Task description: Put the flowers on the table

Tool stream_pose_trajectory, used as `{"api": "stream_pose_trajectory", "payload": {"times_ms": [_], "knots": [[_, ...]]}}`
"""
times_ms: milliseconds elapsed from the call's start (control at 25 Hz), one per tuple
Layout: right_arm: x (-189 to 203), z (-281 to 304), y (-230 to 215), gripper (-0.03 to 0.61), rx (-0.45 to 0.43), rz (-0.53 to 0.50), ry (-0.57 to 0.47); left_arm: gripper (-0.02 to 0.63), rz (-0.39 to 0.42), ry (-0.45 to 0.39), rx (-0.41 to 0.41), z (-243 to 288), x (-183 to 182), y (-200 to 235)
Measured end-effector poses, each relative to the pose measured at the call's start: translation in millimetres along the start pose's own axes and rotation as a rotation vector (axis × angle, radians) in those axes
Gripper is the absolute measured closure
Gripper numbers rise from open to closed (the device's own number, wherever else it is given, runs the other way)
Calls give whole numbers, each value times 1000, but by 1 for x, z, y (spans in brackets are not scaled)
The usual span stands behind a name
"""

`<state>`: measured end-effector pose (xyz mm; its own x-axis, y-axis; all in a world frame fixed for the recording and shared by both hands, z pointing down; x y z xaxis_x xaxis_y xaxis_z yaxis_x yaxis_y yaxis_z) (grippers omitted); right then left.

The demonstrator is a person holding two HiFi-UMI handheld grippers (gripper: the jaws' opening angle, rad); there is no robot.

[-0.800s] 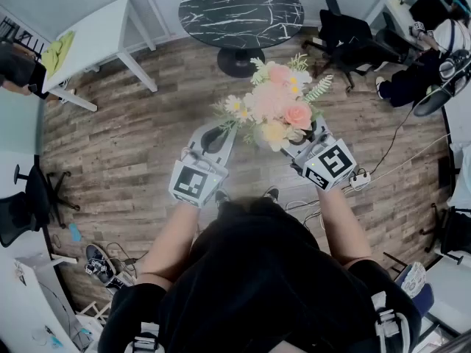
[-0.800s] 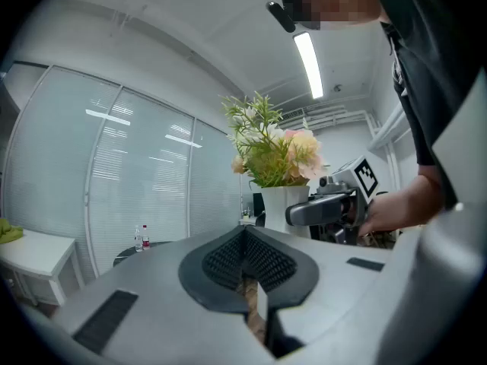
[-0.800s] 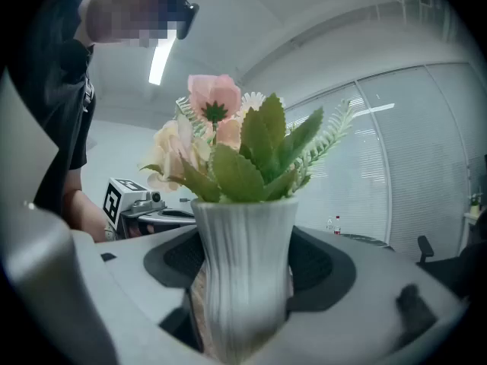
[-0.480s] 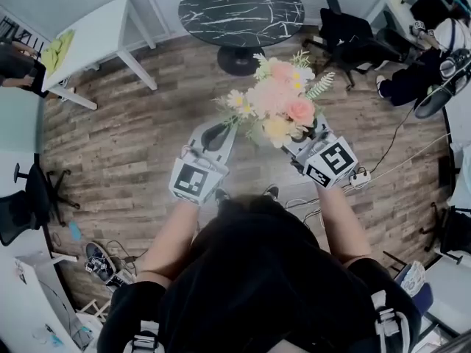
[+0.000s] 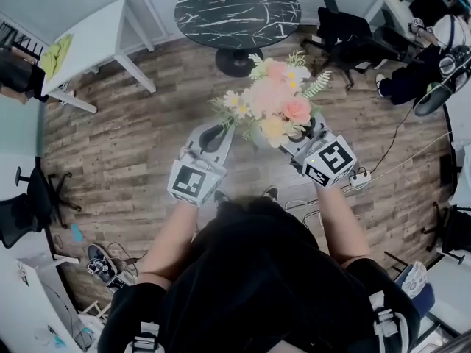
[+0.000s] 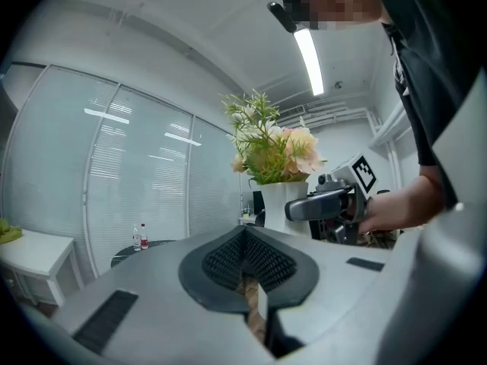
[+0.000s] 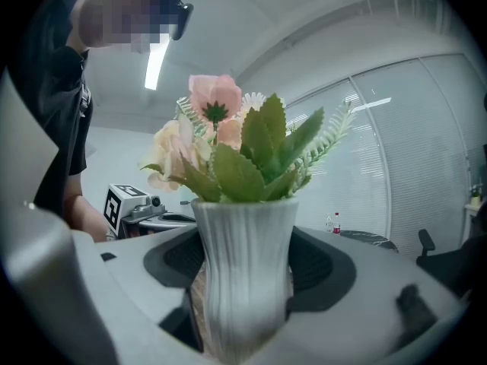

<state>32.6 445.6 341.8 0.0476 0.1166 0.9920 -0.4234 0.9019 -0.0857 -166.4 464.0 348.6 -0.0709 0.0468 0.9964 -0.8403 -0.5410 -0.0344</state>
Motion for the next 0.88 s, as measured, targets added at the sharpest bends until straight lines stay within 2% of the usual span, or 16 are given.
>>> {"api": "stream_pose_trajectory", "payload": {"times_ms": [200, 440, 880], "knots": [[1, -7, -5, 239, -10, 8, 9, 601, -2, -1, 1, 7, 0, -8], [0, -48, -29, 239, -25, -2, -4, 601, 3, -3, -7, 39, -9, -47], [10, -87, -58, 239, -63, 13, 9, 603, -11, -1, -52, 60, -8, -89]]}}
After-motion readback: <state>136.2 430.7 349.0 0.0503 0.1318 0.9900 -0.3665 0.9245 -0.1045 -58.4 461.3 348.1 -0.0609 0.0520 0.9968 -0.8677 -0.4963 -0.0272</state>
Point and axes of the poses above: the fingertips, and each gripper's own axes: z forward along the fingers, y to its left, x out of its underside, the point moved 8 cm from there along -z, backward along the fingers, and after that the axes turned 14 degrees about -x, right-handed, at the moved point
